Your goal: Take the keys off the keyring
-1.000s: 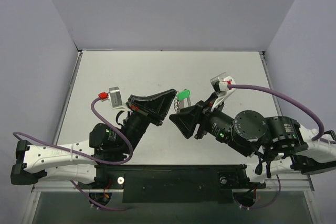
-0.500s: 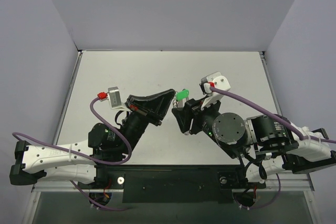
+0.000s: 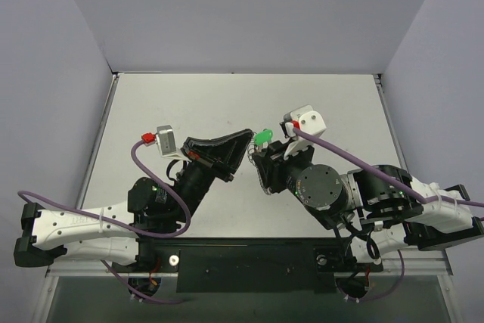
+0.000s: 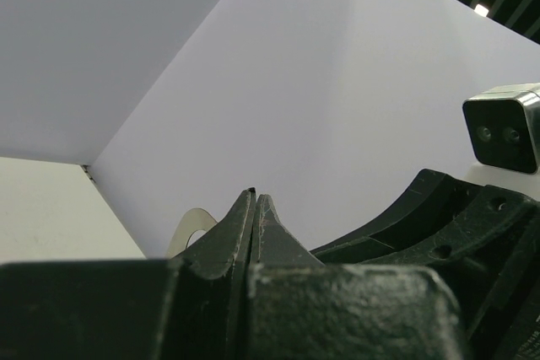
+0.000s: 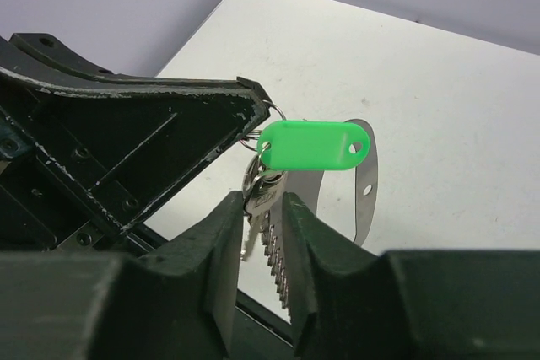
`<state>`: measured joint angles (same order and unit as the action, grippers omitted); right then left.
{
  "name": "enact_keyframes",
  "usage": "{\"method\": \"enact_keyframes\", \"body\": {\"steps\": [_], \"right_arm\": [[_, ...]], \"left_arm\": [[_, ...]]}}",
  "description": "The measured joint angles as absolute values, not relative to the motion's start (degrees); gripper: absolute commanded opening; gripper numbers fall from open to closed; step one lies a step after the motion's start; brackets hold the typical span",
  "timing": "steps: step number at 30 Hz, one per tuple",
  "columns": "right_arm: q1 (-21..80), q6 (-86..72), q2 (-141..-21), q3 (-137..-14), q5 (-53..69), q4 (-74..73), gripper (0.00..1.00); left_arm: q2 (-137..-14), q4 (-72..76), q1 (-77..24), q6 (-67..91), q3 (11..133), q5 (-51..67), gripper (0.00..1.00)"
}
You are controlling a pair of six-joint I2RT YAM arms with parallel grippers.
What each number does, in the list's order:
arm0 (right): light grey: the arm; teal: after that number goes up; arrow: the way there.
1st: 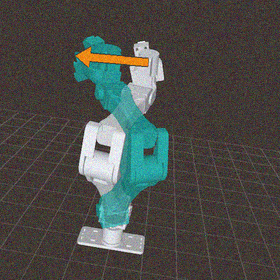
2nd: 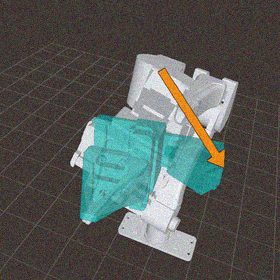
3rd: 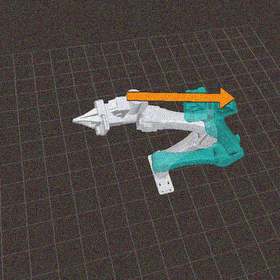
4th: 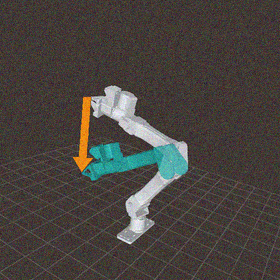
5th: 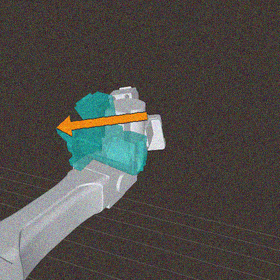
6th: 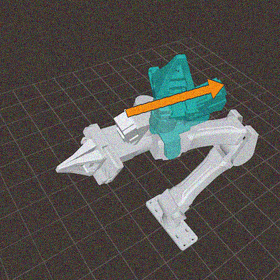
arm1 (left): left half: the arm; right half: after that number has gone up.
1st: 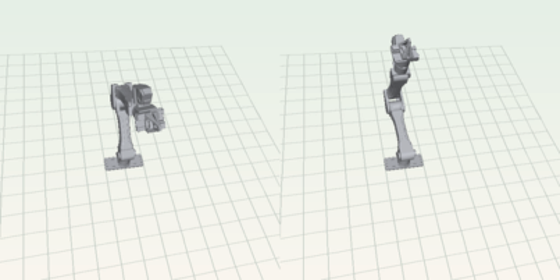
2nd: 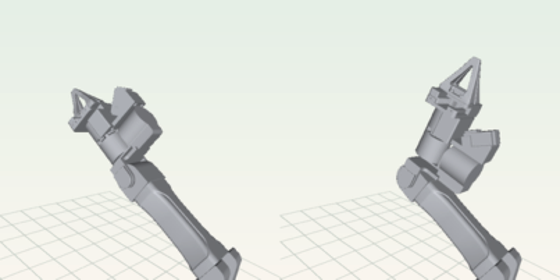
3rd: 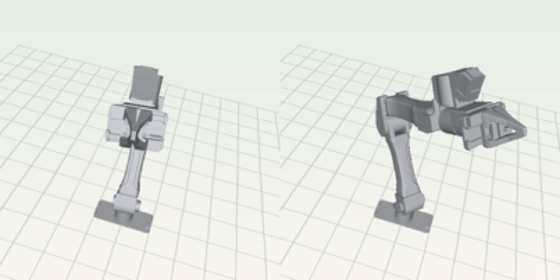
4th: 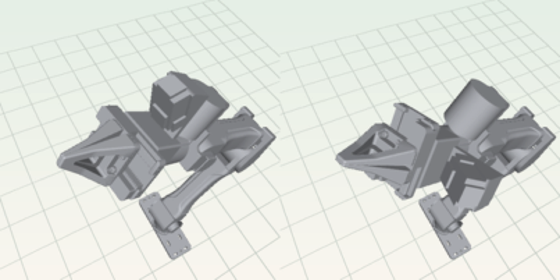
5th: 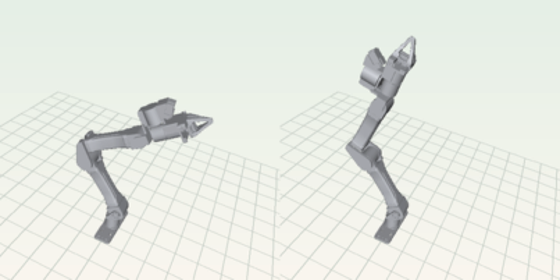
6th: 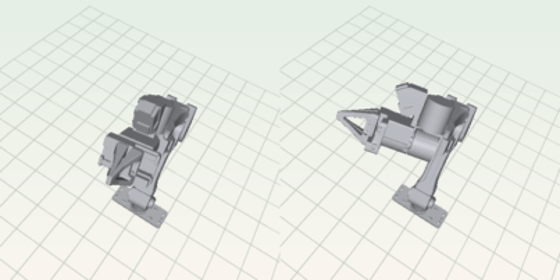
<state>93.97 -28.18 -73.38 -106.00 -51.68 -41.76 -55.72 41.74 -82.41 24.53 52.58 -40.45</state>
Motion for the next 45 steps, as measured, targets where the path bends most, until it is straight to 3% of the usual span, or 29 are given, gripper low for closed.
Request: {"method": "enact_keyframes", "body": {"steps": [8,27,29,31,33,35,41,45], "right_arm": [[93.97,-28.23,-73.38,-106.0,-52.69,-42.76,0.0],[94.17,-27.38,-70.85,-105.43,-53.63,-44.71,0.0],[94.17,-26.5,-70.85,-105.41,-53.63,-45.3,0.0],[94.17,-25.56,-70.81,-105.27,-53.69,-45.74,0.0],[94.17,-24.43,-70.76,-105.1,-53.76,-45.98,0.0],[94.17,-22.94,-70.7,-104.99,-53.8,-46.48,0.0],[94.21,-17.5,-70.61,-104.99,-53.78,-48.27,0.0],[95.22,-13.17,-70.59,-104.99,-52.99,-49.32,0.0]], "left_arm": [[-55.72,41.63,-82.41,24.16,52.58,-40.45,0.0],[-55.7,39.88,-82.41,23.7,52.62,-39.38,0.0],[-55.59,38.81,-82.41,23.77,52.77,-39.07,0.09],[-55.2,37.34,-82.39,23.79,52.99,-38.37,0.39],[-54.59,36.07,-82.41,23.7,52.99,-37.6,0.58],[-53.58,35.05,-82.41,24.14,52.99,-36.32,0.67],[-50.15,28.4,-82.41,23.46,54.76,-34.63,0.76],[-47.31,21.1,-82.41,21.98,56.6,-34.63,0.66]]}}
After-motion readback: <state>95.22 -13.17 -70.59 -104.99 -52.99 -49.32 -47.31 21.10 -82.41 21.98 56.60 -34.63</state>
